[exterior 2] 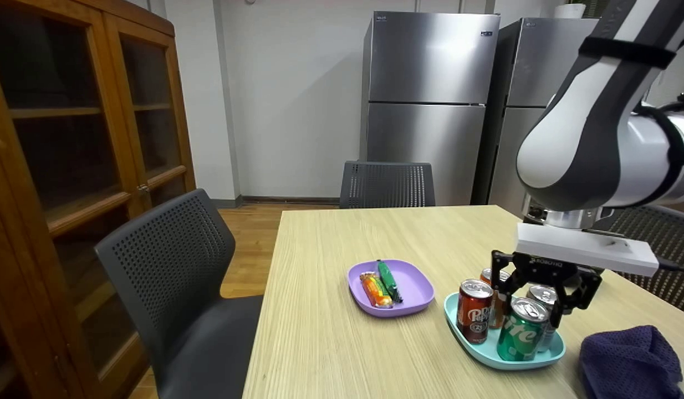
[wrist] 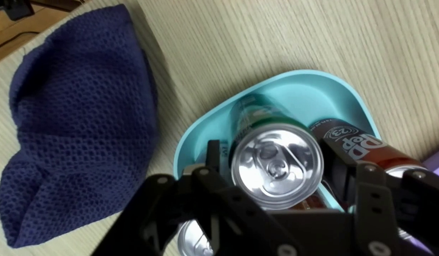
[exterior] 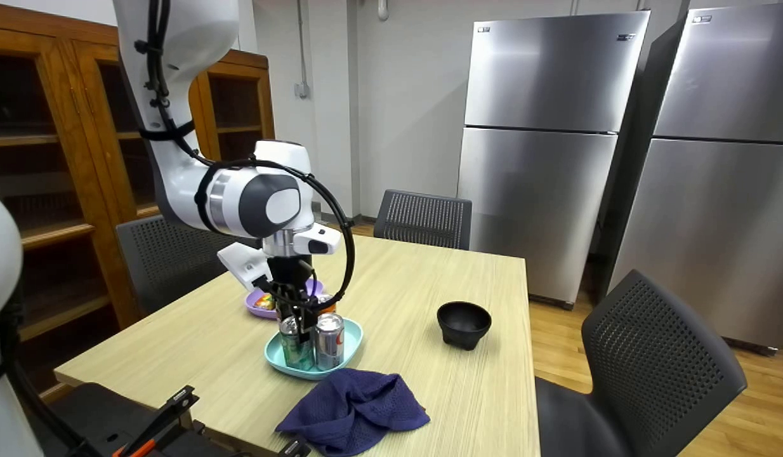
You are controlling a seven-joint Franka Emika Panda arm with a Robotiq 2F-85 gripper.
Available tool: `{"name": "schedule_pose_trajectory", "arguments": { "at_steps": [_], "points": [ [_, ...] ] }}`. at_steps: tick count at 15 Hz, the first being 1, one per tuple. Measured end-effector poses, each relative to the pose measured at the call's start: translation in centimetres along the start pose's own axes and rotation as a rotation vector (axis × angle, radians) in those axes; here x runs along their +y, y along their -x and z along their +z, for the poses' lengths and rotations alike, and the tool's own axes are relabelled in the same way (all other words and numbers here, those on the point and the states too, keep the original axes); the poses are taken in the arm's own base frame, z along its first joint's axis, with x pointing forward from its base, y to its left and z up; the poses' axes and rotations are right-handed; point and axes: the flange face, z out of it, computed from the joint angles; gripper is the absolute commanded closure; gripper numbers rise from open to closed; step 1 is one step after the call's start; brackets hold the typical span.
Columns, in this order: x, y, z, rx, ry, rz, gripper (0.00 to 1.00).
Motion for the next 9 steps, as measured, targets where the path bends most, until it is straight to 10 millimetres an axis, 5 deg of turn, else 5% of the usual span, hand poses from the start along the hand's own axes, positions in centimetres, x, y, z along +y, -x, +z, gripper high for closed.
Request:
{"name": "schedule_pose_trajectory", "arguments": {
  "at_steps": [9],
  "points": [
    [-1.8, 1.2, -0.5, -0.023, 0.0, -0.09, 0.0]
  ]
}}
